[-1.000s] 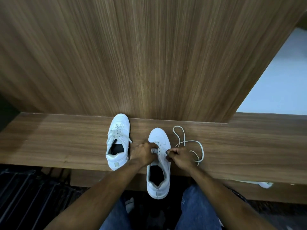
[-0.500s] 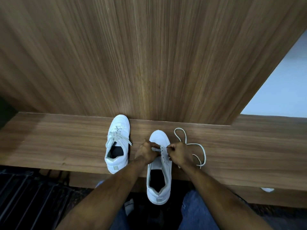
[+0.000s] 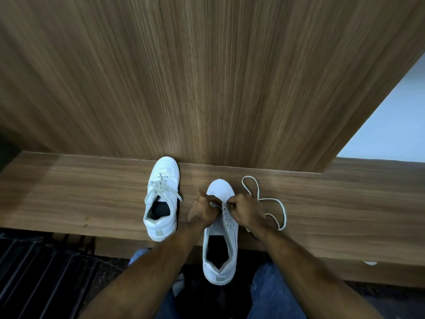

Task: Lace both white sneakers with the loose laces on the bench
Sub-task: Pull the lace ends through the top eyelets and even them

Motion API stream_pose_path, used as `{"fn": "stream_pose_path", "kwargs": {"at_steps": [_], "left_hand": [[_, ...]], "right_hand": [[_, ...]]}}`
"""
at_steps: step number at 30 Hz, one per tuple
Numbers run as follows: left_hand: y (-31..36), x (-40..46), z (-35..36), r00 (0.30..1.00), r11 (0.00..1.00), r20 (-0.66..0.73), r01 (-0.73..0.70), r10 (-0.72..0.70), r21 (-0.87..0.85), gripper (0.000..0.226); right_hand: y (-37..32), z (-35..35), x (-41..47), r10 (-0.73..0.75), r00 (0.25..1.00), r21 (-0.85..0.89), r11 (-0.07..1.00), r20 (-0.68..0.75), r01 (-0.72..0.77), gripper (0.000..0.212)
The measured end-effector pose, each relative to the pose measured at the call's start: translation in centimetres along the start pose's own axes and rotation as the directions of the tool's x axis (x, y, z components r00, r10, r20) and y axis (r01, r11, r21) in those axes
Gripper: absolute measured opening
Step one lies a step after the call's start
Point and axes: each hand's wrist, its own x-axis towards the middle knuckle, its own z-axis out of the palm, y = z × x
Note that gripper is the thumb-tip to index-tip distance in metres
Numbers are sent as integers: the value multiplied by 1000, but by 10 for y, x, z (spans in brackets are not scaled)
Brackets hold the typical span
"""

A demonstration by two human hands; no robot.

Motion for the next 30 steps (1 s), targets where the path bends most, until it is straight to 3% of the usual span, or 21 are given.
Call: {"fn": "stream_pose_path", "kwargs": {"at_steps": [4, 10, 17, 20, 22, 24, 27, 30], "left_hand": [[7, -2, 2, 999, 997, -35, 14, -12, 69, 17], [16, -1, 4, 999, 951, -54, 22, -6, 308, 16], [20, 1, -12, 983, 886, 95, -181, 156, 428, 18], [16, 3, -27, 982, 948, 112, -178, 153, 263, 8], [14, 3, -35, 993, 997, 97, -55, 60, -55, 12], [15, 1, -40, 993, 955, 110, 76, -46, -287, 17], [15, -3, -37, 992, 934, 97, 113, -85, -338, 16], [9, -4, -28, 991, 942, 54, 133, -122, -309, 15]], "right_hand": [[3, 1, 0, 45, 999, 115, 992, 1, -45, 29], [0, 8, -2, 110, 994, 212, 971, -2, -107, 25], [2, 8, 1, 143, 990, 223, 964, 16, -143, 21], [4, 7, 1, 135, 990, 272, 952, 40, -141, 29], [1, 6, 2, 77, 996, 339, 937, 32, -84, 31], [-5, 5, 3, 1, 1000, 368, 930, 31, -12, 33], [-16, 6, 5, -48, 998, 344, 938, 36, 32, 26], [-22, 4, 7, -2, 1000, 300, 954, 22, -4, 17]]}}
